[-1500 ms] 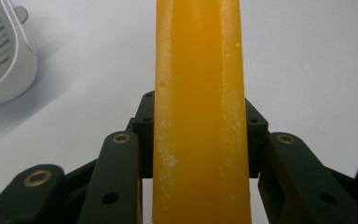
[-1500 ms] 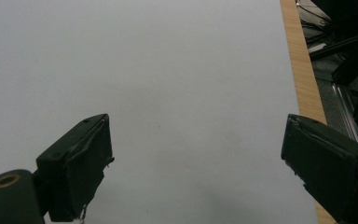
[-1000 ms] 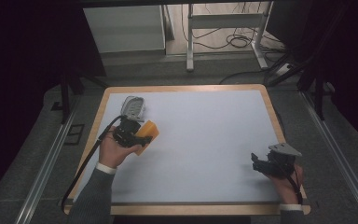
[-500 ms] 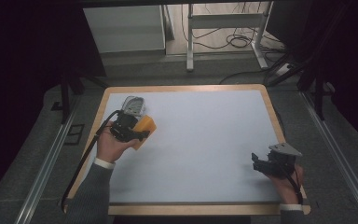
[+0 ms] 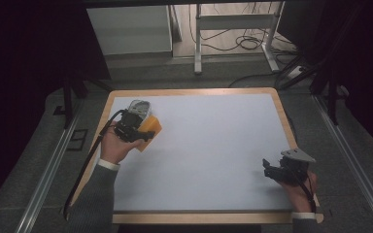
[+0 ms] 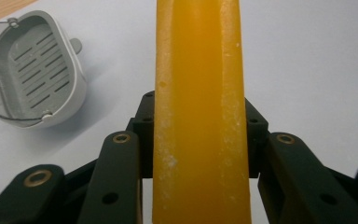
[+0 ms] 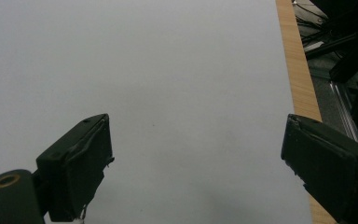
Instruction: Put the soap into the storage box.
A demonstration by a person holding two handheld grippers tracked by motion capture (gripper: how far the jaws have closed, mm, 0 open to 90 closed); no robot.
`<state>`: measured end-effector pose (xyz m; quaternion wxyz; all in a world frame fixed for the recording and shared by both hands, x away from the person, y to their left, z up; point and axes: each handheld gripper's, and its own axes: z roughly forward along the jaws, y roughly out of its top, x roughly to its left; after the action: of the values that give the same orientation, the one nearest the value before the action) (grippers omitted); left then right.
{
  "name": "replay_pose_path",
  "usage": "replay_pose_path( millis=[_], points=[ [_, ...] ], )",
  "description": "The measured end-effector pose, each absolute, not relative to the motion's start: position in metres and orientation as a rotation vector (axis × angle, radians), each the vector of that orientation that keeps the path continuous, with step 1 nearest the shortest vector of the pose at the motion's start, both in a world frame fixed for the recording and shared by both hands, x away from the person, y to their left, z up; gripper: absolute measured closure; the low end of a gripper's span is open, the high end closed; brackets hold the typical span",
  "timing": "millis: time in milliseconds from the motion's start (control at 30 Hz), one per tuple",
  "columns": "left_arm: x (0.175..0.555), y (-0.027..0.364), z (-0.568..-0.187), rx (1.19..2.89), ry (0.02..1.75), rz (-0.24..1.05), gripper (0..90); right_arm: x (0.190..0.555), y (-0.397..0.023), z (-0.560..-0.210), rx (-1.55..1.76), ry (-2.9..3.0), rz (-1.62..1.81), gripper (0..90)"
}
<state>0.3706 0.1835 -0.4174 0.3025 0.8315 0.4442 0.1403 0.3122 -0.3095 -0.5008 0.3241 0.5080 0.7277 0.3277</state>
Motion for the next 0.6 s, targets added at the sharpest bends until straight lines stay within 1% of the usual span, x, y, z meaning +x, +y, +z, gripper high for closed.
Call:
replay_pose_path(
  millis=[600],
  points=[
    [0.388,0.193,-0.415,2.184,1.216,0.386,61.2,0.312,-0.310,-0.500,1.338,1.903,0.858,8.8]
  ],
)
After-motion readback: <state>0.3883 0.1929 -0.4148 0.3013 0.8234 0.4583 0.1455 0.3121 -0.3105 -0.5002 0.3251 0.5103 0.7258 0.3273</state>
